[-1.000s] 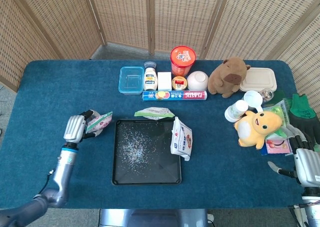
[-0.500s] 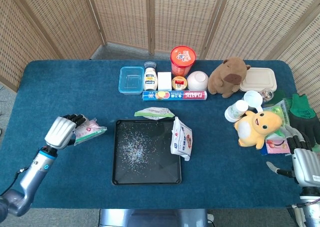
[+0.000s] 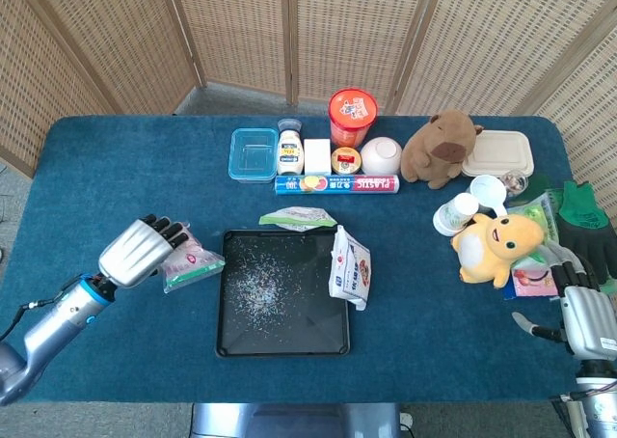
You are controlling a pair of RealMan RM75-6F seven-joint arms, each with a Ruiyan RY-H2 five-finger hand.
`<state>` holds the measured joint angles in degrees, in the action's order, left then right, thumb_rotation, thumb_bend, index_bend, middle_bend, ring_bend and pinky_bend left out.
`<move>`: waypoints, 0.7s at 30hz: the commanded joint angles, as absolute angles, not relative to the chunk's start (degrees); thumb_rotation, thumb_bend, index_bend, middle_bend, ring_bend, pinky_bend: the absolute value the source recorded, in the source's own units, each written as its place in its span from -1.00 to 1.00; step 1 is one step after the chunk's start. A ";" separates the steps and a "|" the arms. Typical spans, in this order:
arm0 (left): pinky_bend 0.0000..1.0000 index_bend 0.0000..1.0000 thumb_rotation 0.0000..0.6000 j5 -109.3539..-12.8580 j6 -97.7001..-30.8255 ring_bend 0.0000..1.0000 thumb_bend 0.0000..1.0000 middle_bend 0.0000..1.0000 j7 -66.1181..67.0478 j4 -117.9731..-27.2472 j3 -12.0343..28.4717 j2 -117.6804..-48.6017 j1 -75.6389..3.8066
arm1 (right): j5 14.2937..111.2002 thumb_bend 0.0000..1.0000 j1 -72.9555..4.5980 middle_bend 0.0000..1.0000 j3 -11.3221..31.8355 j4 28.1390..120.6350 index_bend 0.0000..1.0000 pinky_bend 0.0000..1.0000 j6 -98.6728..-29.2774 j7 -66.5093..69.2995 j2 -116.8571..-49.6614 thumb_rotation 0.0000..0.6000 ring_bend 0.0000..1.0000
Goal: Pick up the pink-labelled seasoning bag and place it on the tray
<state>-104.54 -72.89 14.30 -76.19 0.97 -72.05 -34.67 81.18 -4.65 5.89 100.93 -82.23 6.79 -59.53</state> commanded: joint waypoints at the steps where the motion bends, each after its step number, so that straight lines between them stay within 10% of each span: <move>1: 0.27 0.28 1.00 -109.42 -70.09 0.02 -0.26 0.00 20.97 -77.14 0.67 -69.63 -38.46 | 81.12 -1.00 -4.61 -1.00 5.96 100.92 -1.00 -1.00 -82.33 6.96 -59.45 1.00 -0.98; 21: 0.28 0.33 1.00 -121.46 -59.86 0.03 -0.25 0.02 36.72 -80.25 -1.43 -65.70 -47.98 | 81.73 -1.00 -4.14 -1.00 6.04 100.92 -1.00 -1.00 -83.16 9.09 -58.54 1.00 -0.98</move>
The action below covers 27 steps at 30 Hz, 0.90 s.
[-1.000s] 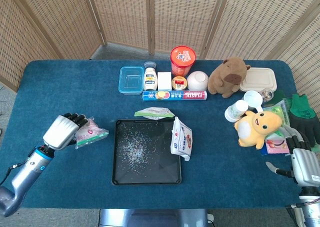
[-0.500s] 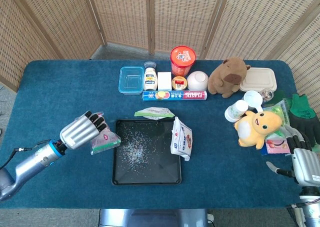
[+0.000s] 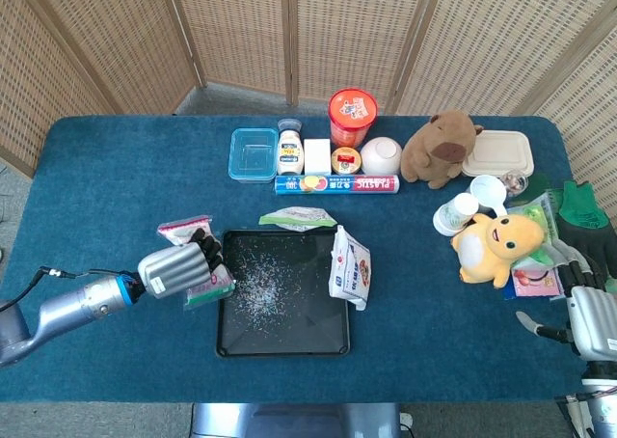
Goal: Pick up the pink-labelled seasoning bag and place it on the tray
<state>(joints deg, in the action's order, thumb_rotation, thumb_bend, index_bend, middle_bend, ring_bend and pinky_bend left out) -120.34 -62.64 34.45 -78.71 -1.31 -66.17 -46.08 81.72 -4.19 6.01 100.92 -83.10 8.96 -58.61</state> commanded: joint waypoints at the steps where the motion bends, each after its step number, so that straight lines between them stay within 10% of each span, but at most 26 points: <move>1: 0.28 0.33 1.00 -121.54 -59.14 0.03 -0.25 0.02 37.23 -80.69 -1.36 -65.62 -48.38 | 81.73 -1.00 -4.12 -1.00 6.04 100.90 -1.00 -1.00 -83.18 9.19 -58.50 1.00 -0.98; 27: 0.29 0.40 1.00 -119.50 -54.67 0.06 -0.23 0.07 43.05 -80.55 -1.43 -66.66 -49.21 | 81.79 -1.00 -4.27 -1.00 6.06 101.05 -1.00 -1.00 -82.82 9.45 -58.36 1.00 -0.98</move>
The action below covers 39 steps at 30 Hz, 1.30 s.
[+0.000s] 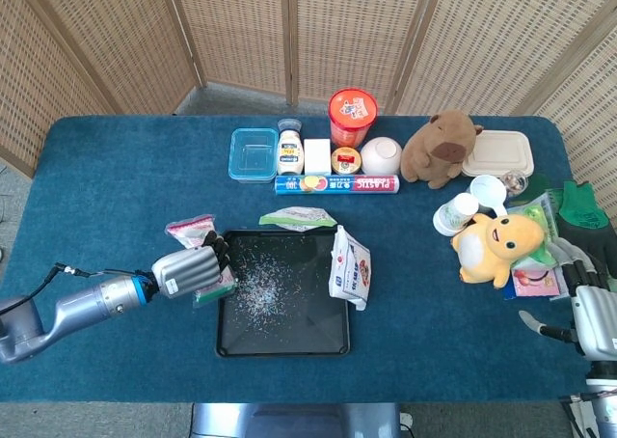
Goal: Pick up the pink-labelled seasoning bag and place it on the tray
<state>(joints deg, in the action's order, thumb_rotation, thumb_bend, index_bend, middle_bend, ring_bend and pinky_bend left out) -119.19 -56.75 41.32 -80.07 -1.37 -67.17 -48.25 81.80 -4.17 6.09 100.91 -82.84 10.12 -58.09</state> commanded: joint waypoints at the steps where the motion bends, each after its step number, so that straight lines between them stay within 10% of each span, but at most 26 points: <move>1: 0.29 0.41 1.00 -118.95 -53.67 0.07 -0.23 0.07 43.88 -81.27 -1.09 -66.47 -49.38 | 81.78 -1.00 -4.28 -1.00 6.05 101.07 -1.00 -1.00 -82.85 9.16 -58.48 1.00 -0.98; 20: 0.31 0.42 1.00 -105.29 -69.56 0.07 -0.24 0.08 32.23 -76.93 2.19 -74.23 -38.07 | 81.42 -1.00 -4.63 -1.00 5.93 100.70 -1.00 -1.00 -82.16 8.07 -59.05 1.00 -0.98; 39: 0.29 0.42 1.00 -85.82 -80.64 0.08 -0.28 0.08 1.29 -60.66 7.96 -97.30 -27.37 | 81.04 -1.00 -4.84 -1.00 5.92 100.70 -1.00 -1.00 -81.87 6.86 -59.52 1.00 -0.98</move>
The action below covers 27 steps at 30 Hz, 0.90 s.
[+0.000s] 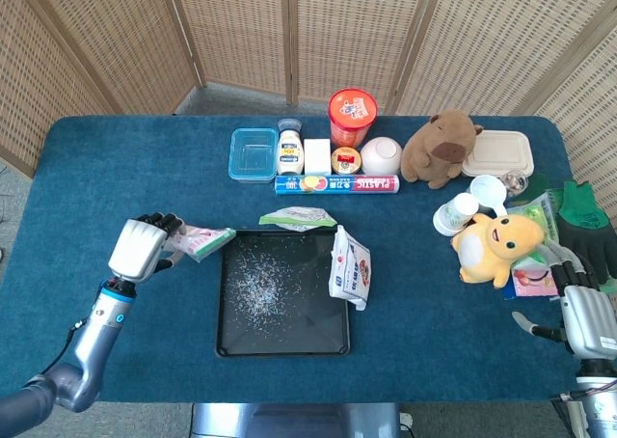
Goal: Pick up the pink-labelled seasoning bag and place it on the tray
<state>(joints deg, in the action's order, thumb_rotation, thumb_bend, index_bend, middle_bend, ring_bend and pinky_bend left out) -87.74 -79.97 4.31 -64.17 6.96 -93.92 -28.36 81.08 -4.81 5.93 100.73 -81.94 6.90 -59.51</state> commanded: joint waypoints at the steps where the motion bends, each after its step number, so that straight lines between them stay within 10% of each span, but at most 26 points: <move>1: 0.29 0.42 1.00 -85.89 -80.72 0.08 -0.28 0.08 0.92 -59.77 7.92 -97.92 -27.42 | 81.02 -1.00 -4.87 -1.00 5.92 100.69 -1.00 -1.00 -81.82 6.84 -59.54 1.00 -0.98; 8: 0.21 0.39 1.00 -85.76 -78.64 0.07 -0.32 0.07 -3.33 -55.75 7.11 -101.96 -28.08 | 80.74 -1.00 -5.02 -1.00 5.91 100.71 -1.00 -1.00 -81.52 6.27 -59.75 1.00 -0.98; 15: -0.61 -0.92 1.00 -83.96 -69.84 -0.84 -1.00 -0.90 -4.84 -62.10 4.50 -97.21 -28.48 | 80.62 -1.00 -5.06 -1.00 5.96 100.70 -1.00 -1.00 -81.47 6.27 -59.74 1.00 -0.98; 27: -0.73 -1.00 1.00 -86.50 -73.48 -0.96 -1.00 -1.00 -6.75 -68.30 3.33 -92.22 -26.67 | 81.26 -1.00 -4.65 -1.00 5.95 100.88 -1.00 -1.00 -82.32 7.44 -59.20 1.00 -0.98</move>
<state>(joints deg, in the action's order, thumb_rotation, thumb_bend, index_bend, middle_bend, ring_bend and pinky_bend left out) -85.98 -72.43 -6.28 -67.60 3.37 -92.99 -27.17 81.25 -4.67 5.94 100.88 -82.29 7.42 -59.22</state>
